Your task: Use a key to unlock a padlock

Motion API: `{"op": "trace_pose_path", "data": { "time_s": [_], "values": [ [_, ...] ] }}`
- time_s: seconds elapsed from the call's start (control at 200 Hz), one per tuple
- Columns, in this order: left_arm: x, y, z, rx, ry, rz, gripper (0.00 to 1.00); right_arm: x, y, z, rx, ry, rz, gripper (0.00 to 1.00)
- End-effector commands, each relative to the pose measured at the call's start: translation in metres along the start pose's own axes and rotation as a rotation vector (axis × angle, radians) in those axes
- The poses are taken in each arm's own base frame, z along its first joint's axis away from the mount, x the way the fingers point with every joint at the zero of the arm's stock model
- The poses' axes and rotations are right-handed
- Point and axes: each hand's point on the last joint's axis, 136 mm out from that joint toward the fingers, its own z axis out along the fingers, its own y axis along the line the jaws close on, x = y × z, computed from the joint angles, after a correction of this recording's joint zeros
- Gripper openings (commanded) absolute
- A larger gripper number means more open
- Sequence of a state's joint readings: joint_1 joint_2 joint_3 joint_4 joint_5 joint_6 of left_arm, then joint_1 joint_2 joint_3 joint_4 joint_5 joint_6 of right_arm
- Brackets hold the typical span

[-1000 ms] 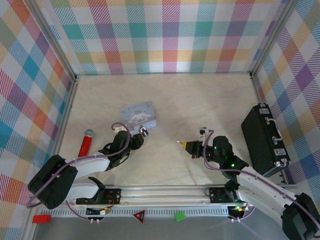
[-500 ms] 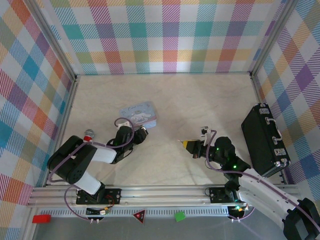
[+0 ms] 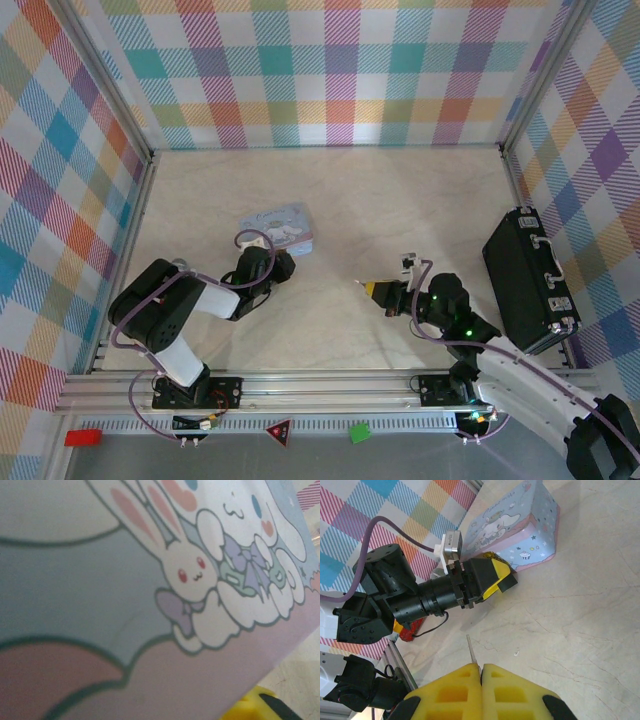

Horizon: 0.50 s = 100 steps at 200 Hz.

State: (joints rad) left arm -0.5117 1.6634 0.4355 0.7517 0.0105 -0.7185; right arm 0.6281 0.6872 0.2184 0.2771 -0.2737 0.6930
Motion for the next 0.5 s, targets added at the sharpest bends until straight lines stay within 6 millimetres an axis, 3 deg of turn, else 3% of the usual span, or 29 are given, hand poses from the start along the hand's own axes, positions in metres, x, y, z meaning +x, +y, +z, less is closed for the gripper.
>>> {"op": "trace_pose_path", "data": {
  "time_s": [0.0, 0.285, 0.495],
  "values": [
    [0.018, 0.015, 0.004, -0.037, 0.069, -0.014, 0.25, -0.011, 0.014, 0.002, -0.054, -0.026, 0.008, 0.00],
    [0.017, 0.010, -0.005, -0.037, 0.085, 0.006, 0.16, -0.010, 0.009, 0.007, -0.036, -0.015, 0.041, 0.00],
    [0.017, -0.004, -0.018, -0.021, 0.133, -0.009, 0.13, -0.003, -0.010, 0.016, 0.038, 0.006, 0.168, 0.00]
  ]
}}
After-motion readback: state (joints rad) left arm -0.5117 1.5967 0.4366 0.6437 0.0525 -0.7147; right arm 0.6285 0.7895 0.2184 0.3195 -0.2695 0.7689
